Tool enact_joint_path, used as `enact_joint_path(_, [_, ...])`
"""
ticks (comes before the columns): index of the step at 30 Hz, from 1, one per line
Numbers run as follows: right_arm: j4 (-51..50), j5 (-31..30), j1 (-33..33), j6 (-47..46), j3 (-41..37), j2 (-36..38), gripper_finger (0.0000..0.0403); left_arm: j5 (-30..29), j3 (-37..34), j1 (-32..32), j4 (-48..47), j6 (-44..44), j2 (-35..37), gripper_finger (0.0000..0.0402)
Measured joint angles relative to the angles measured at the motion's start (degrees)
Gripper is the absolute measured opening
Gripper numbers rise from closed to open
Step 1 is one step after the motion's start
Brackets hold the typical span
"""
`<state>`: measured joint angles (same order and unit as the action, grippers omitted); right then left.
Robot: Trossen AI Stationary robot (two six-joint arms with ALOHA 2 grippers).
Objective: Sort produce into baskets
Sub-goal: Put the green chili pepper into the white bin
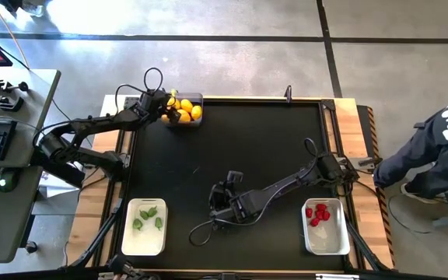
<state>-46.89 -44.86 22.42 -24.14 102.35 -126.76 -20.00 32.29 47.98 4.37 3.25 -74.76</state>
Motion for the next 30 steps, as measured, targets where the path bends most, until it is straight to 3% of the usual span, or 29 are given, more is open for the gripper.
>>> enact_joint_path(5, [0.0,0.0,0.0,0.0,0.0,0.0,0.0145,0.3,0.0,0.9,-0.1,1.0,0.0,0.0273])
enact_joint_path(8, [-0.1,0.0,0.2,0.1,0.0,0.0,0.0144,2.8,0.0,0.4,-0.2,2.0,0.4,0.0248])
enact_joint_path(13, [-2.0,-3.6,1.3,1.6,0.0,0.0,0.0112,8.0,-2.4,-2.8,3.6,4.6,2.4,0.0162])
enact_joint_path(18, [-3.2,-2.0,2.1,-0.8,-0.1,0.0,0.0016,12.3,-7.6,-6.7,10.2,6.0,6.7,0.0057])
enact_joint_path(21, [-3.0,0.1,2.1,-1.7,-0.1,0.0,0.0014,16.4,-11.1,-9.2,13.7,5.5,10.4,0.0011])
enact_joint_path(26, [-1.0,4.5,2.2,-1.0,-0.1,0.0,0.0003,19.8,-15.9,-14.4,17.8,4.5,16.9,0.0012])
enact_joint_path(30, [10.0,10.9,1.5,2.2,-5.5,0.3,0.0001,21.5,-18.4,-19.1,18.6,4.5,21.6,0.0007])
